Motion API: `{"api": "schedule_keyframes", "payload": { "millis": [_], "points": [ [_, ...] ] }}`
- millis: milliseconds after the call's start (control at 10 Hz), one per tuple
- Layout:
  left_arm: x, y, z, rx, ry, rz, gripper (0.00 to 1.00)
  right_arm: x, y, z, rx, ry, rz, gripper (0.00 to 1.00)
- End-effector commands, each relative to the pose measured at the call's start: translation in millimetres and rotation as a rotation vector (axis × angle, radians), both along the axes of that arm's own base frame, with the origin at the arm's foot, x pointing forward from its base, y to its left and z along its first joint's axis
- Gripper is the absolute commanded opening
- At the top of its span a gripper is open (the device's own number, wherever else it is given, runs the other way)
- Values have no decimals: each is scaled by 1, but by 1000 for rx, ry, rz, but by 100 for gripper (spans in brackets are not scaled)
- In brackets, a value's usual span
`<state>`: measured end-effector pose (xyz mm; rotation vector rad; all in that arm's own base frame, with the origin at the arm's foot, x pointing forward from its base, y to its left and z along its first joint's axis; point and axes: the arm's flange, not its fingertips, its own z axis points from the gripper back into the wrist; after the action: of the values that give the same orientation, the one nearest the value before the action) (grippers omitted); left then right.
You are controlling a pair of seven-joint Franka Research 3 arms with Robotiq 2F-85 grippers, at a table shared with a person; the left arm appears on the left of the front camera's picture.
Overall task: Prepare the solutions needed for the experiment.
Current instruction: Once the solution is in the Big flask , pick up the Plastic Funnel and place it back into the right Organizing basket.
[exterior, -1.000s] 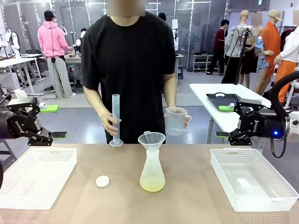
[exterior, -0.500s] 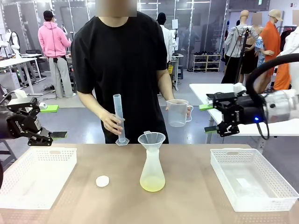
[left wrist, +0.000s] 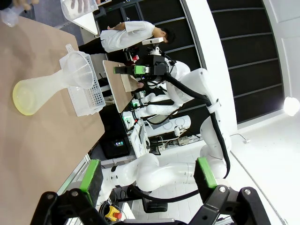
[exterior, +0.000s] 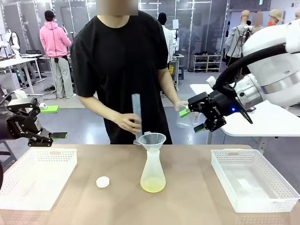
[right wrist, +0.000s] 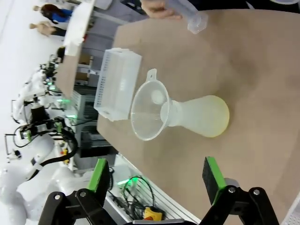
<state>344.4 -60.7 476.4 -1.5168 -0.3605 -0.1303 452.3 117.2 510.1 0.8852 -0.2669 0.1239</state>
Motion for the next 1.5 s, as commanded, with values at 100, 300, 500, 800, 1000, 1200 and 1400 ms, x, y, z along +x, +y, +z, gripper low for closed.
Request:
{"api": "schedule_keyframes", "payload": {
  "millis": [100, 300, 500, 800, 1000, 1200, 1400],
  "points": [
    [-1, 0, 1, -10, -3, -9, 100, 8, 17, 15, -139, 20, -15, 100],
    [-1, 0, 1, -10, -3, -9, 100, 11, 33, 21, -210, 39, -44, 100],
    [-1, 0, 1, -10, -3, -9, 100, 3, 21, 16, -169, 13, -10, 100],
    [-1, 0, 1, -10, -3, -9, 100, 3, 21, 16, -169, 13, -10, 100],
    [-1, 0, 1, -10, -3, -9, 100, 5, 21, 18, -183, 22, -27, 100],
    [-1, 0, 1, -10, -3, -9, 100, 10, 42, 22, -239, 34, -47, 100],
    [-1, 0, 1, -10, -3, -9, 100, 19, 58, 20, -298, 56, -43, 100]
  ]
}}
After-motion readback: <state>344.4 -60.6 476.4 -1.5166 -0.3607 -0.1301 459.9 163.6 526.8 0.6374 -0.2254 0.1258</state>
